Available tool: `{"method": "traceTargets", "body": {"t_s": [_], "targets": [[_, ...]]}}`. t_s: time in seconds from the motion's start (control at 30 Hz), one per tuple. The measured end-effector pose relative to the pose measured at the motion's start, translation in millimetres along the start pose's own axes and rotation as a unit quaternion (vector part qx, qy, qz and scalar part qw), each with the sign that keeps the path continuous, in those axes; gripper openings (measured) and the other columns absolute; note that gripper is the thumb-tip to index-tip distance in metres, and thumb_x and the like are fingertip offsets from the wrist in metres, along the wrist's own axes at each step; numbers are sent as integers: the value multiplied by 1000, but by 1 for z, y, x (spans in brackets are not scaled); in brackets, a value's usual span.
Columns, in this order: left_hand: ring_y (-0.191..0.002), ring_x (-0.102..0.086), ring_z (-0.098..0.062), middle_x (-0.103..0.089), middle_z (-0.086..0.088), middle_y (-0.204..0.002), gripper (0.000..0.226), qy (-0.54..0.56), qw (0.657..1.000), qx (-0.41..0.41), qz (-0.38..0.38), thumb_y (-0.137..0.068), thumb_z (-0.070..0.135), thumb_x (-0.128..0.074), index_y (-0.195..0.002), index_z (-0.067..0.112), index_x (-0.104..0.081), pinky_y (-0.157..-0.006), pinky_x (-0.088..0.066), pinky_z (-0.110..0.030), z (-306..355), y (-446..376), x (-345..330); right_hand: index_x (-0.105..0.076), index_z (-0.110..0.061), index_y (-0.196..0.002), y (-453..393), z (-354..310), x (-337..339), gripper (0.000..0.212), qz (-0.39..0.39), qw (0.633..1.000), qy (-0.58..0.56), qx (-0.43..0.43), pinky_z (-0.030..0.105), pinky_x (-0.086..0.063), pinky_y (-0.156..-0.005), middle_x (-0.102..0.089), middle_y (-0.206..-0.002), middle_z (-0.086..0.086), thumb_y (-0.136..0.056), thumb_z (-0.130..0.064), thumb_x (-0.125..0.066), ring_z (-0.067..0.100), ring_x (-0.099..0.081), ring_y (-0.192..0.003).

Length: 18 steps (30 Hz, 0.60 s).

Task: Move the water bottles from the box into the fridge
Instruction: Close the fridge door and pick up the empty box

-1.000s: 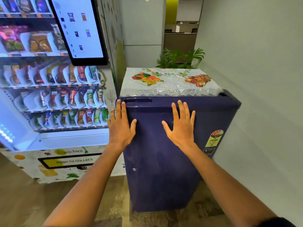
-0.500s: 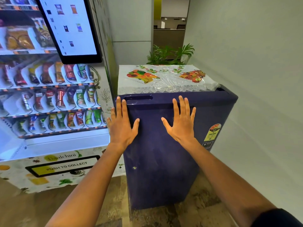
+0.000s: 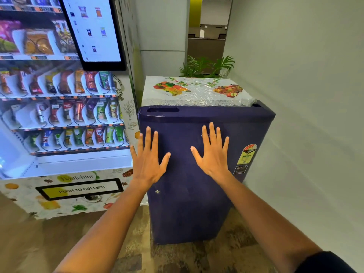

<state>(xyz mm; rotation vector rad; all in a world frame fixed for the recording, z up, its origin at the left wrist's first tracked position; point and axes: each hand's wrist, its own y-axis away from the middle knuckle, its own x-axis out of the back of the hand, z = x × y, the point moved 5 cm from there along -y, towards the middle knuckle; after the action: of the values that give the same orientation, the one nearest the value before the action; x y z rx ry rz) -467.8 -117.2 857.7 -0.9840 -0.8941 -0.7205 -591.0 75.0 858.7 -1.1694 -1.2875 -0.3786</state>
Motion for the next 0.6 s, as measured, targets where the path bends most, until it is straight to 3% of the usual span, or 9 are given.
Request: {"method": "traceTargets", "body": {"t_s": [0.27, 0.6], "targets": [[-151, 5, -29, 16, -1, -163, 85, -43, 994, 69, -78, -89, 69, -18, -157, 22, 1, -117, -14, -61, 22, 105, -48, -2, -26, -158, 87, 22, -28, 84, -92, 995, -6, 39, 63, -14, -117, 1, -166, 8, -93, -70, -31, 34, -2, -152], [-150, 9, -27, 17, -3, -162, 87, -84, 968, 189, -142, -87, 72, -13, -156, 23, 3, -116, -11, -61, 42, 245, -61, -3, -26, -158, 185, 31, -54, 84, -180, 974, -33, 132, 65, -16, -116, 1, -166, 9, -93, -71, -30, 35, -3, -152]]}}
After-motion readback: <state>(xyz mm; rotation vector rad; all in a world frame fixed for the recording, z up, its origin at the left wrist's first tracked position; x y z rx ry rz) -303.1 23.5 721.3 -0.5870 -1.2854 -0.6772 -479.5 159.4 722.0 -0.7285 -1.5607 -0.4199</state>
